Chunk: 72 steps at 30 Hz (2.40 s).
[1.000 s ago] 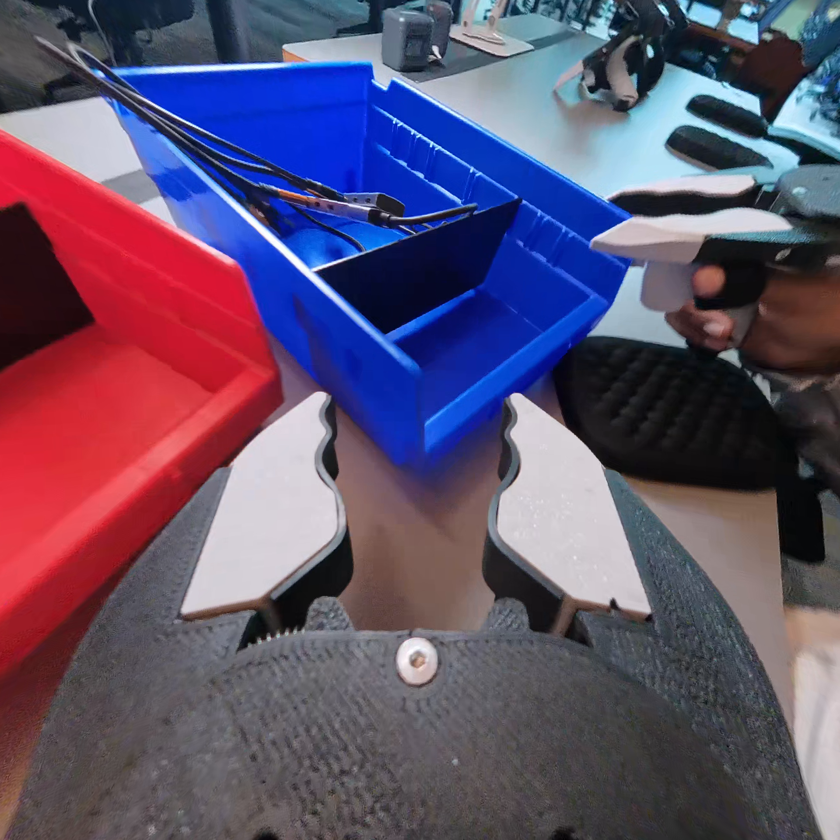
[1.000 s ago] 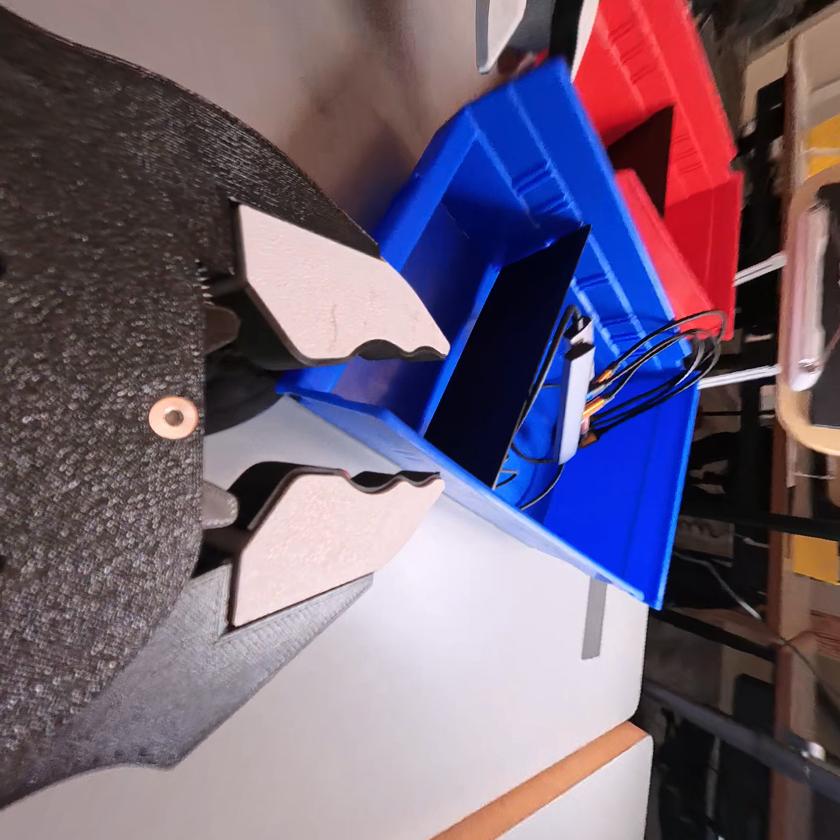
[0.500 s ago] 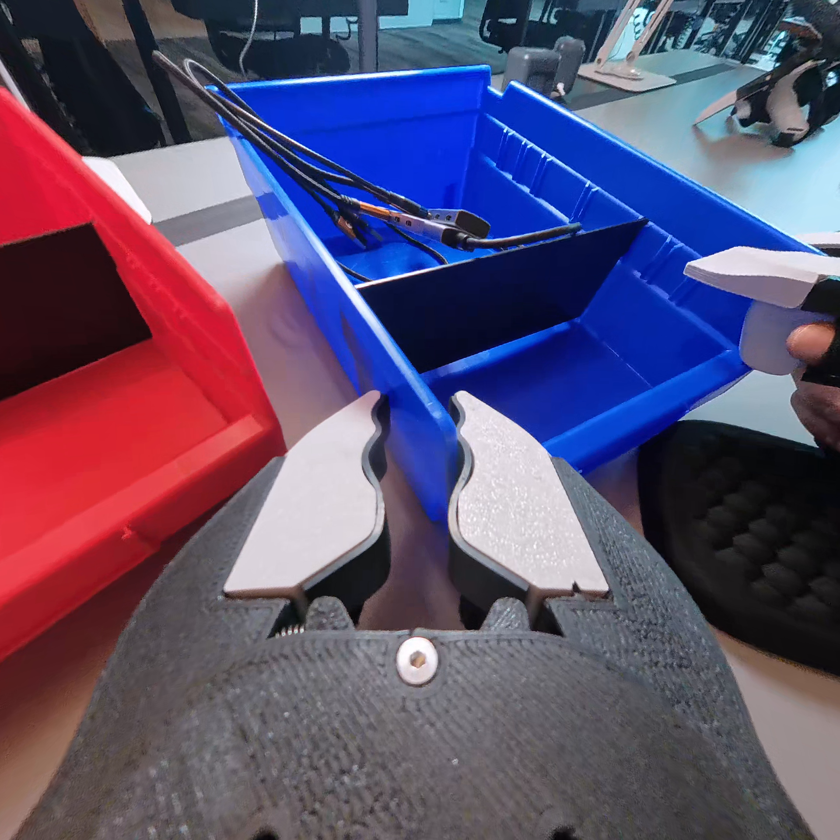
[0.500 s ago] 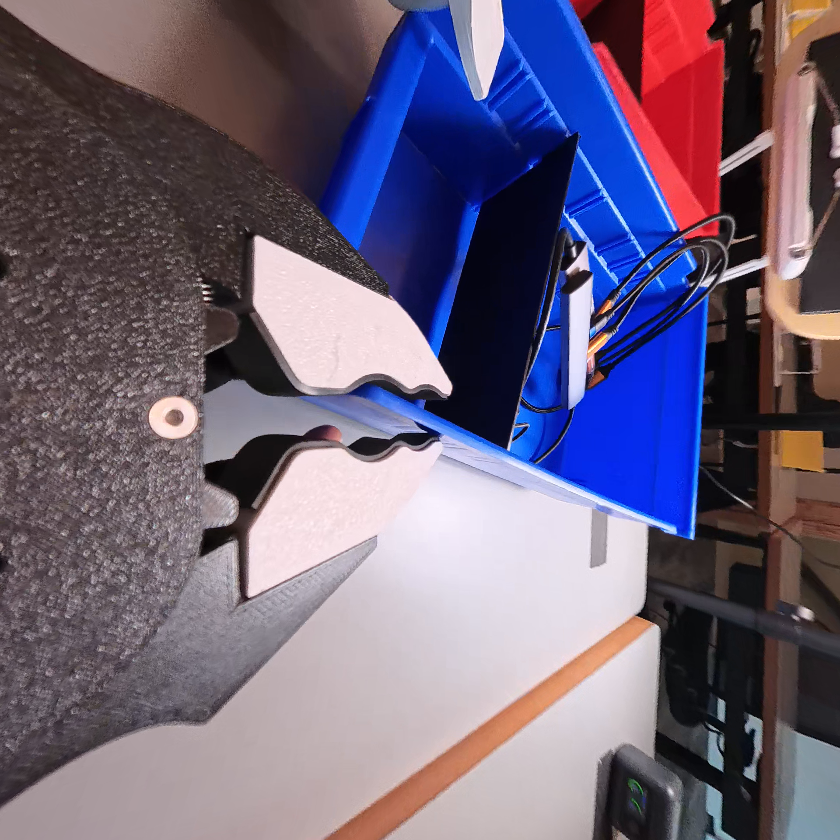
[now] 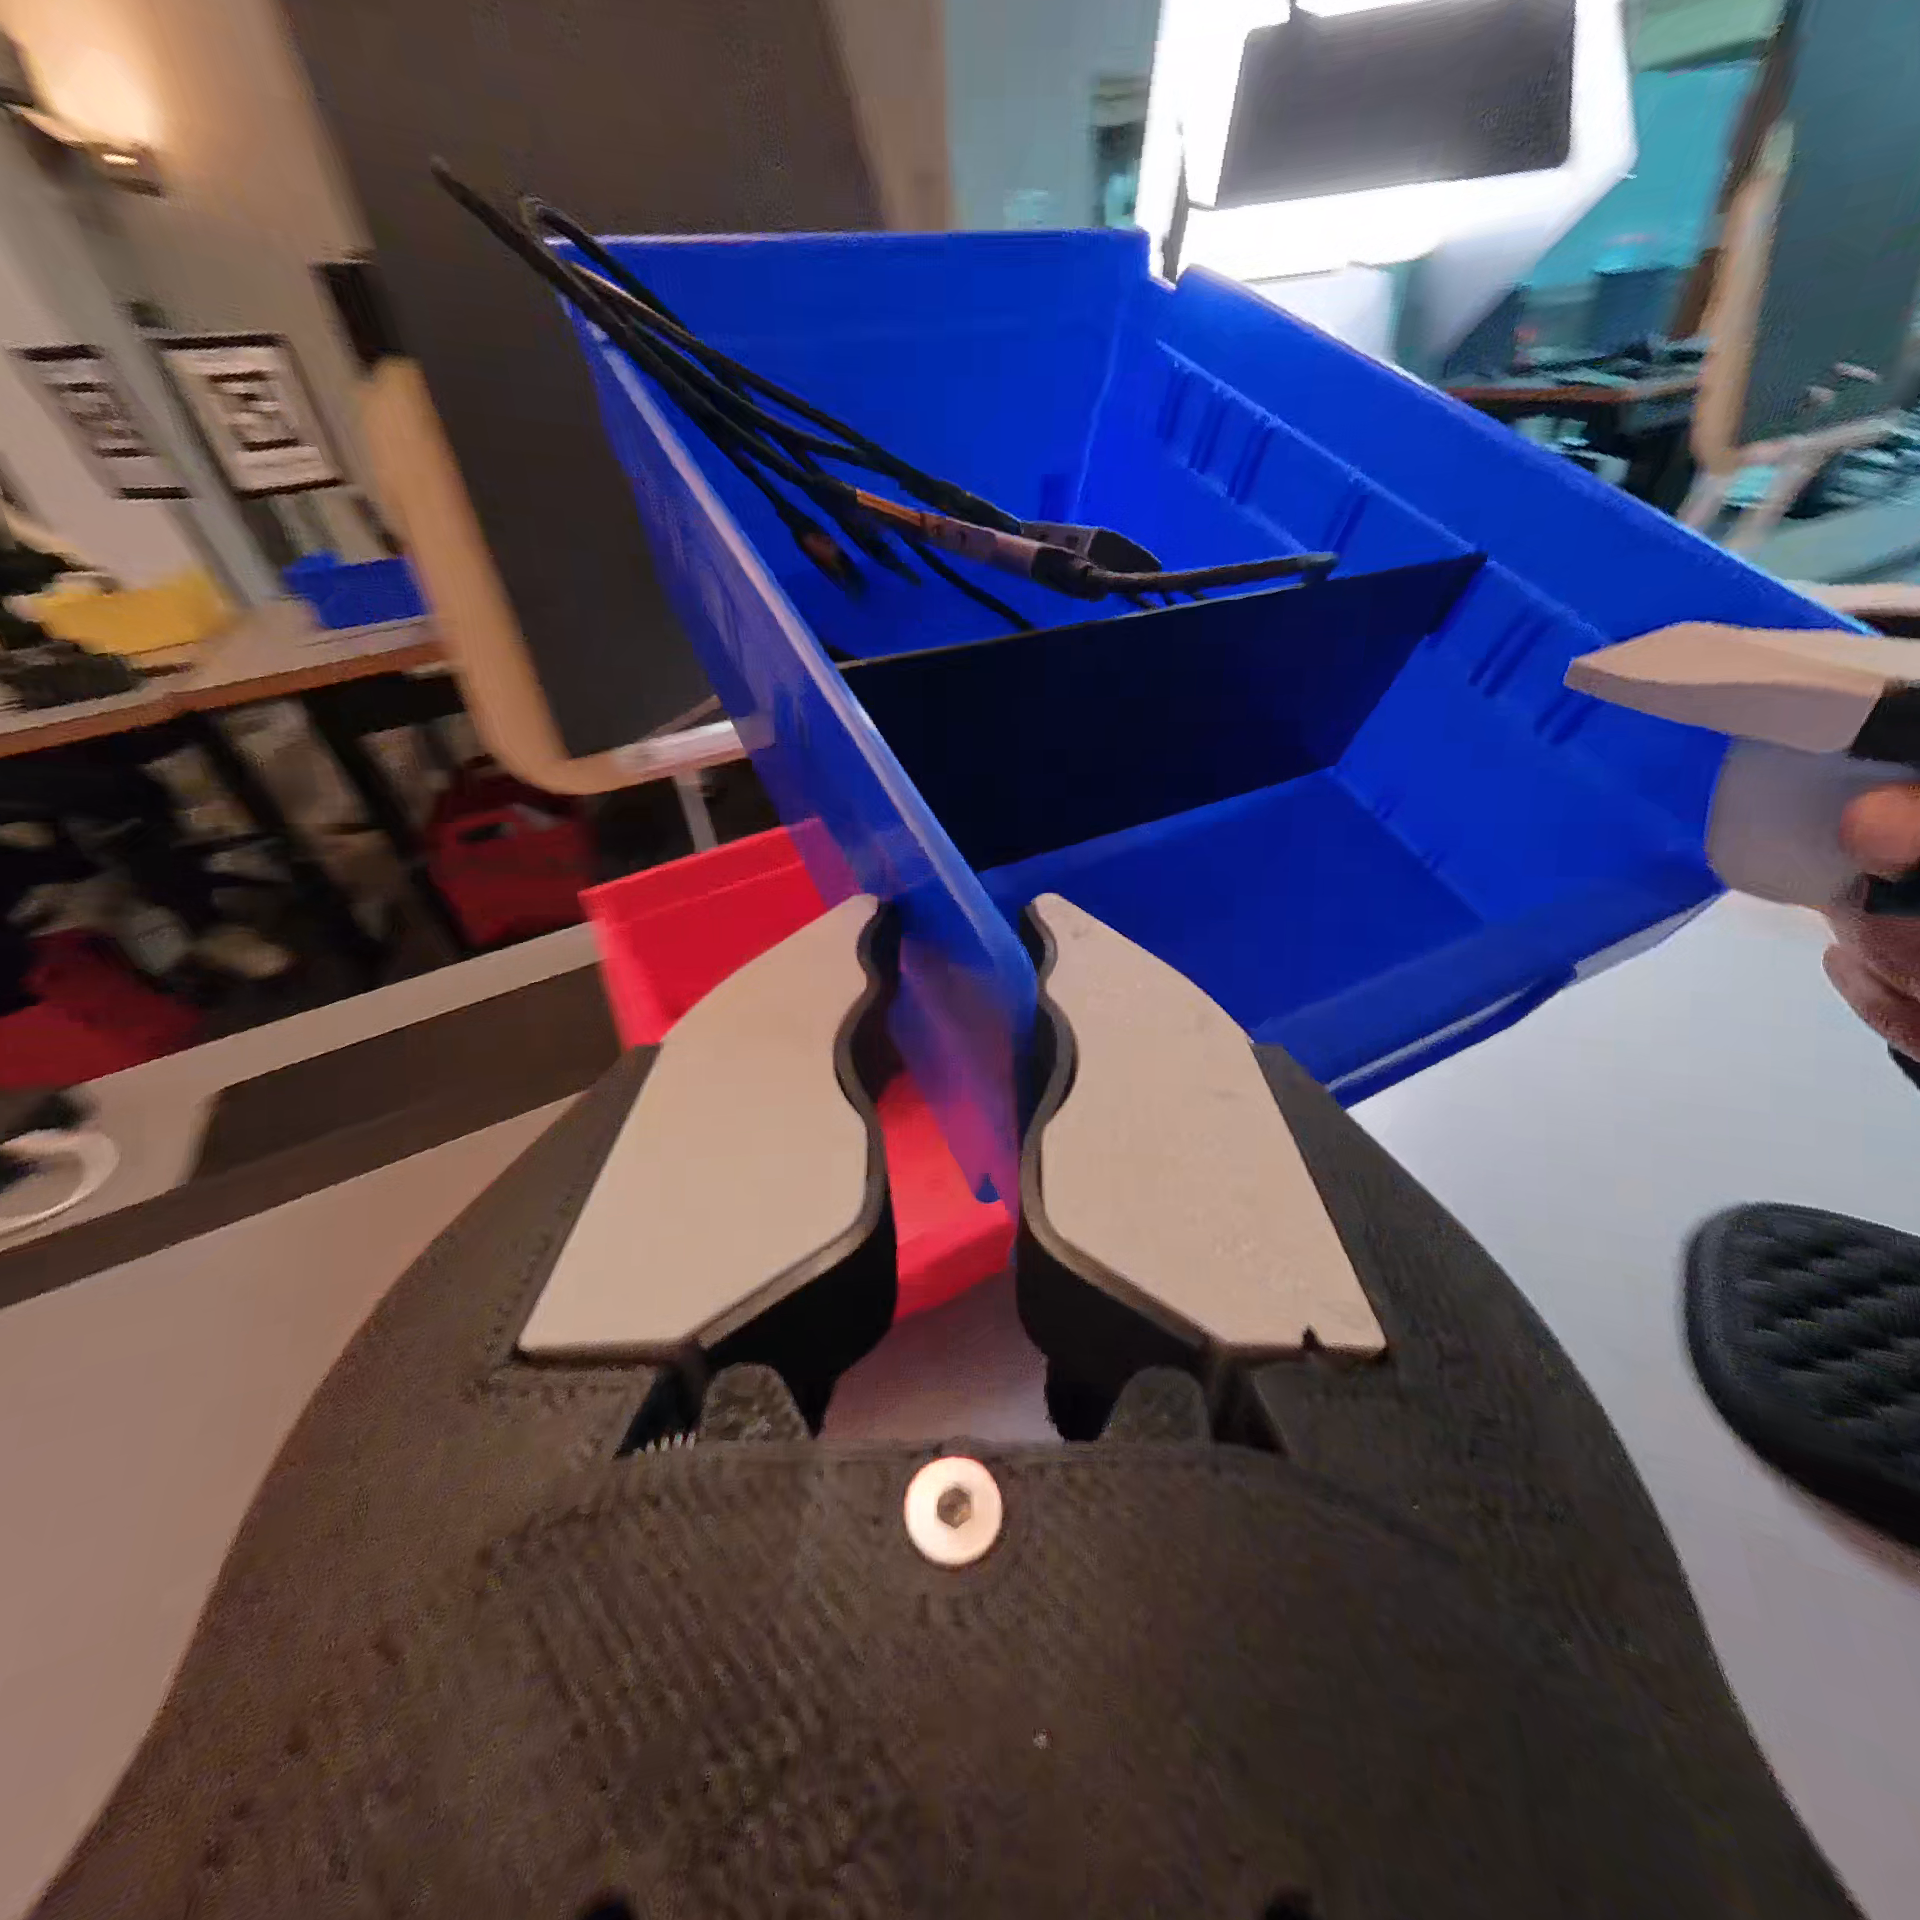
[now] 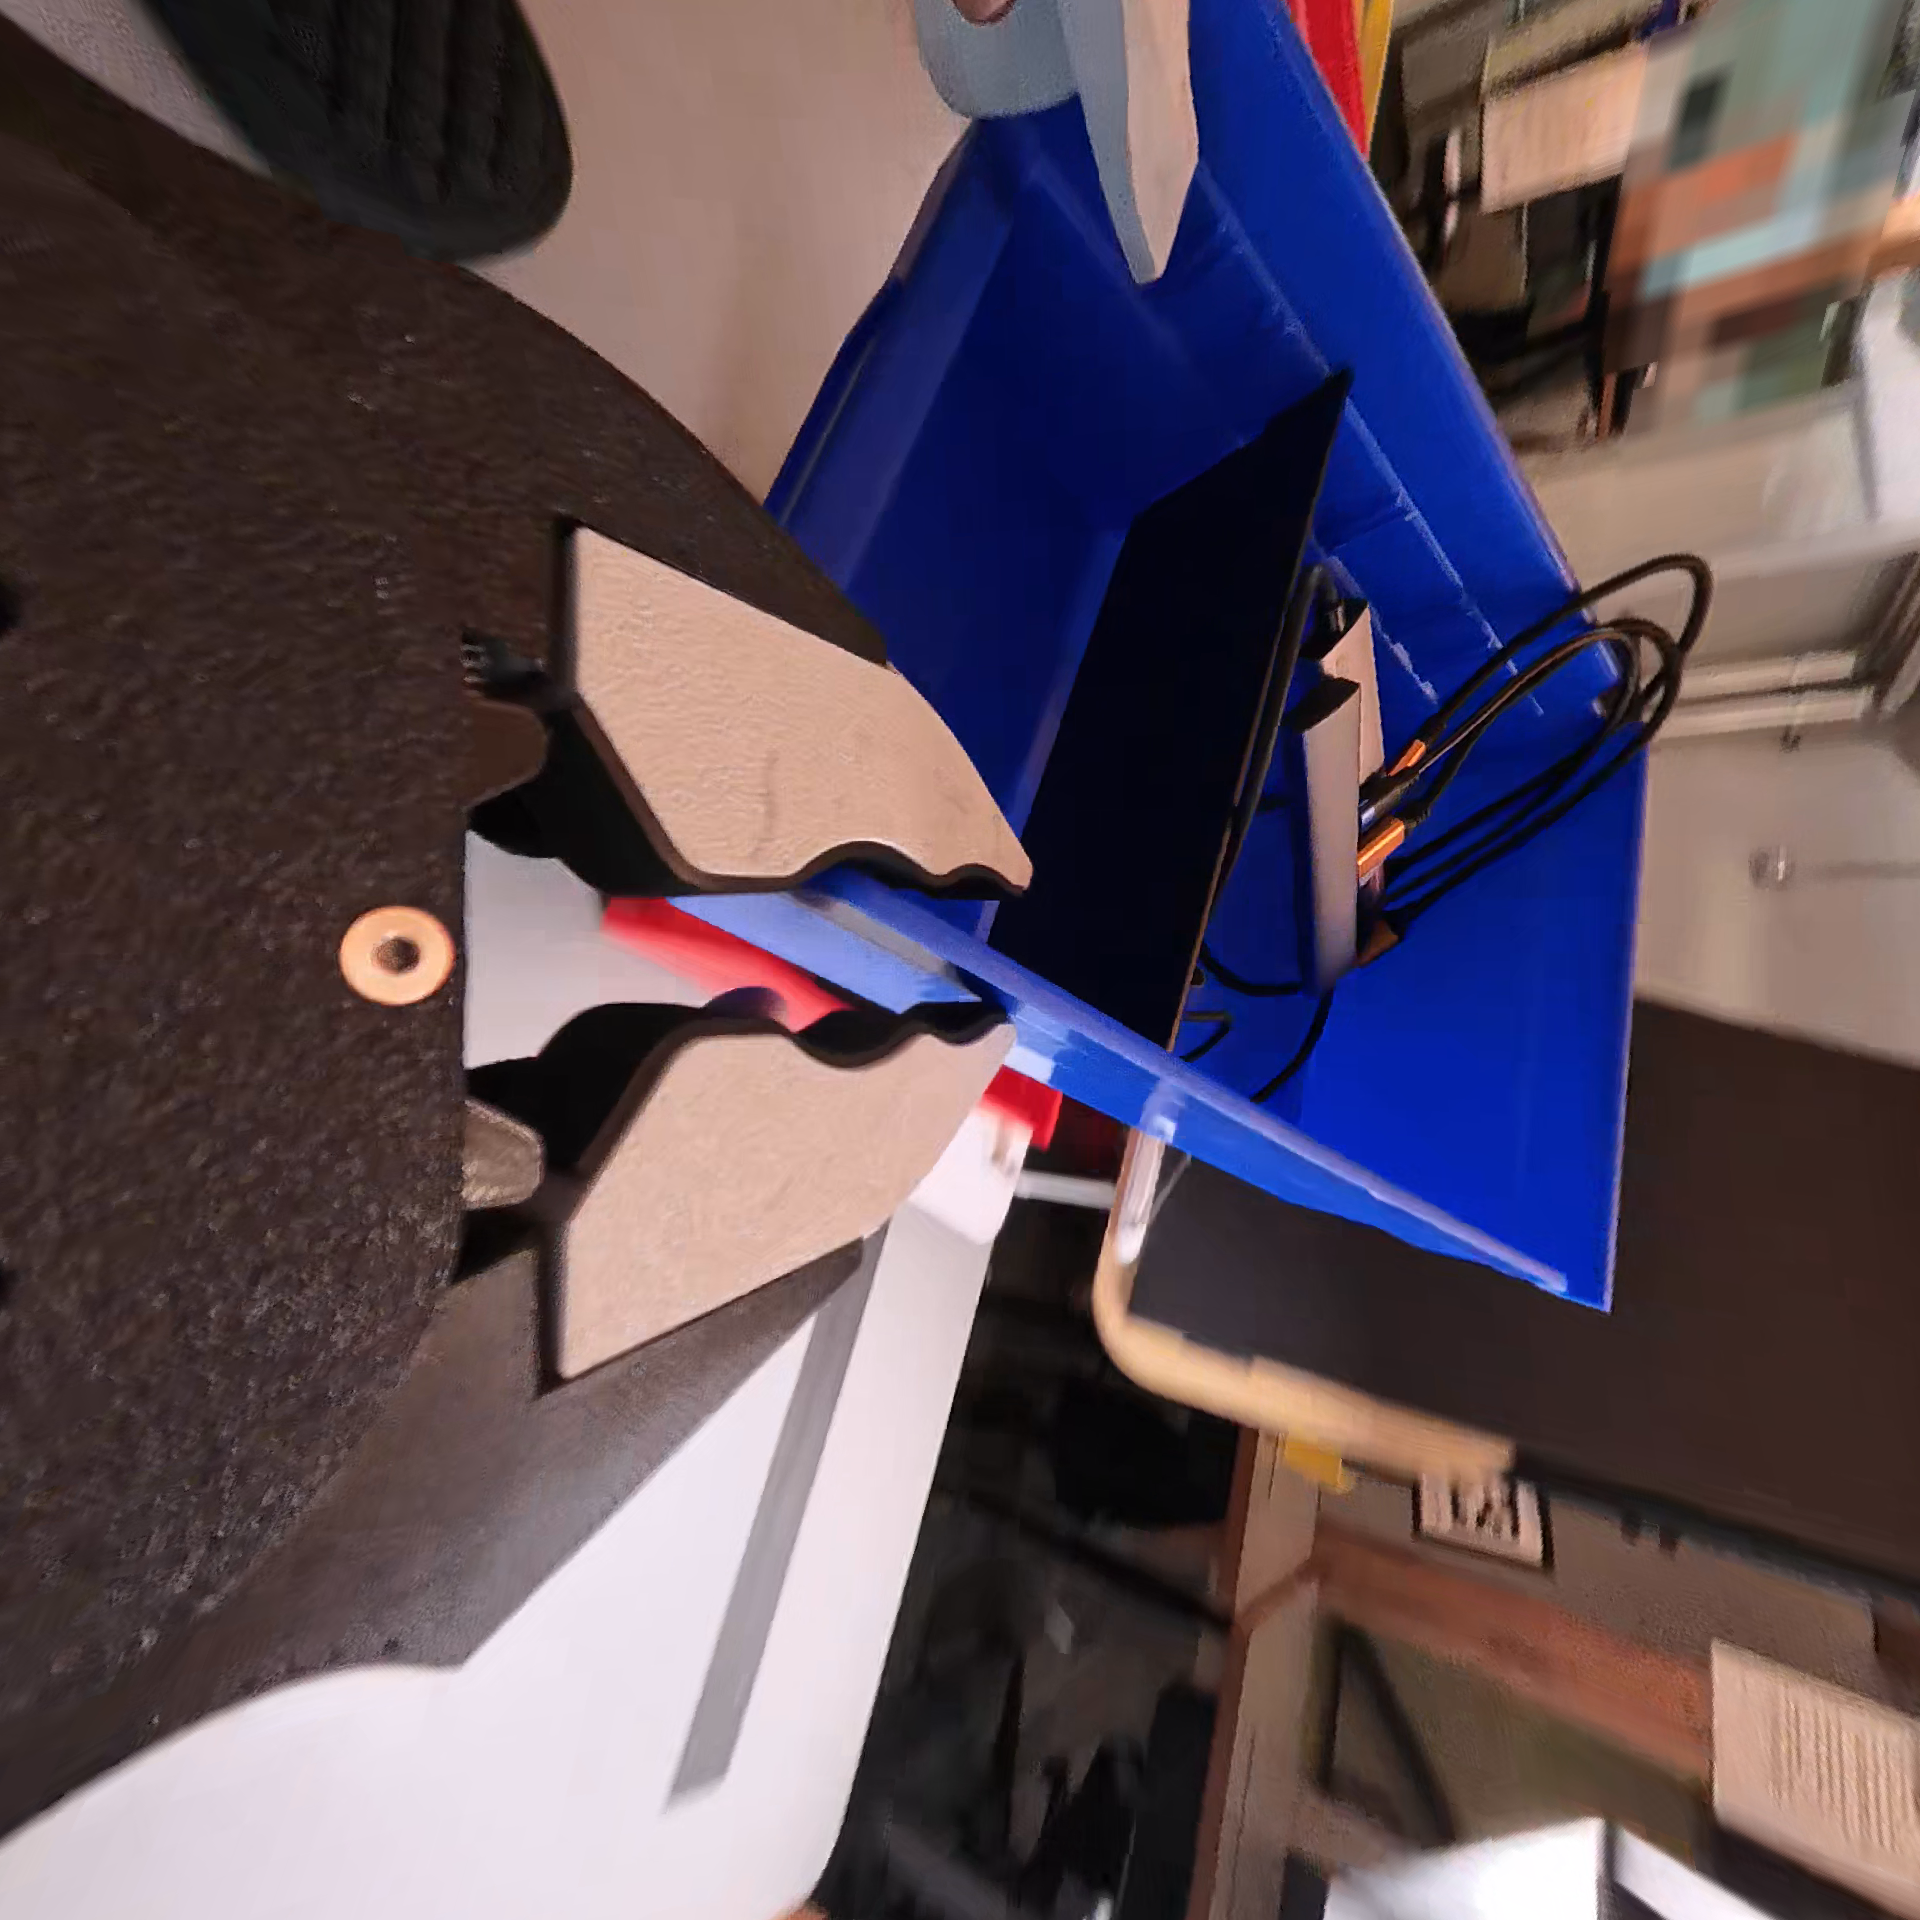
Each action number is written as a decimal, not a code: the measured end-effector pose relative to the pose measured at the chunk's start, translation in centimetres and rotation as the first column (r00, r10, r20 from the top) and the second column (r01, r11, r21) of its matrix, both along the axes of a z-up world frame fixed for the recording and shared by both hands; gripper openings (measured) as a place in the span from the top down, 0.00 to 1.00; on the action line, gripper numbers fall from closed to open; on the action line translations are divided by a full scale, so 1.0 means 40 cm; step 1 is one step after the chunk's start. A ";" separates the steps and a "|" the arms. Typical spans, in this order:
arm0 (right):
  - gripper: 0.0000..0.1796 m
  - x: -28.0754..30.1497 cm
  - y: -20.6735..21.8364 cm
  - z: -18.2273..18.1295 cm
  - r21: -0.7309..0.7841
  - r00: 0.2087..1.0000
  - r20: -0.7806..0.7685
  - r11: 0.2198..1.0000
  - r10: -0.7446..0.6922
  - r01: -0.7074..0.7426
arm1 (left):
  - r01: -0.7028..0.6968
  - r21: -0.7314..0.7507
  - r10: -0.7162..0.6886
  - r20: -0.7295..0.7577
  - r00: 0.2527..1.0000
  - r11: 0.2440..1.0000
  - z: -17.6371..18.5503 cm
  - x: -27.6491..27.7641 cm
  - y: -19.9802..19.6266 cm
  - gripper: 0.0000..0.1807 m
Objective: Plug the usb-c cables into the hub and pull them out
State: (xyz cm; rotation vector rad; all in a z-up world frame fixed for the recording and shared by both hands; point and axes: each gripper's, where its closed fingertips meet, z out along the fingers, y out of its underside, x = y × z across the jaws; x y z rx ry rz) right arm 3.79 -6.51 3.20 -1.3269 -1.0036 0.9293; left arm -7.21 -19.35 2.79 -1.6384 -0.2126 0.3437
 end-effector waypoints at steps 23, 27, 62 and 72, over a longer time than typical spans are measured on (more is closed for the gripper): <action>0.82 -0.595 -0.461 -0.474 -0.227 0.817 0.368 0.895 0.444 -0.384 | -0.457 -0.181 0.488 0.198 0.850 0.871 -0.441 -0.552 -0.526 0.97; 0.81 -0.498 -0.450 -0.445 -0.268 0.715 0.407 0.823 0.569 -0.502 | -0.358 -0.223 0.397 0.165 0.903 0.907 -0.423 -0.531 -0.505 0.89; 0.83 0.071 0.194 -0.627 0.187 0.352 0.935 0.888 -0.030 -0.420 | 0.215 -0.864 -0.366 0.038 0.930 0.456 -0.610 -0.309 -0.191 0.85; 0.82 0.101 0.409 -0.629 0.170 0.323 0.945 0.928 -0.057 -0.332 | 0.204 -0.856 -0.355 0.025 0.934 0.475 -0.617 -0.382 -0.140 0.85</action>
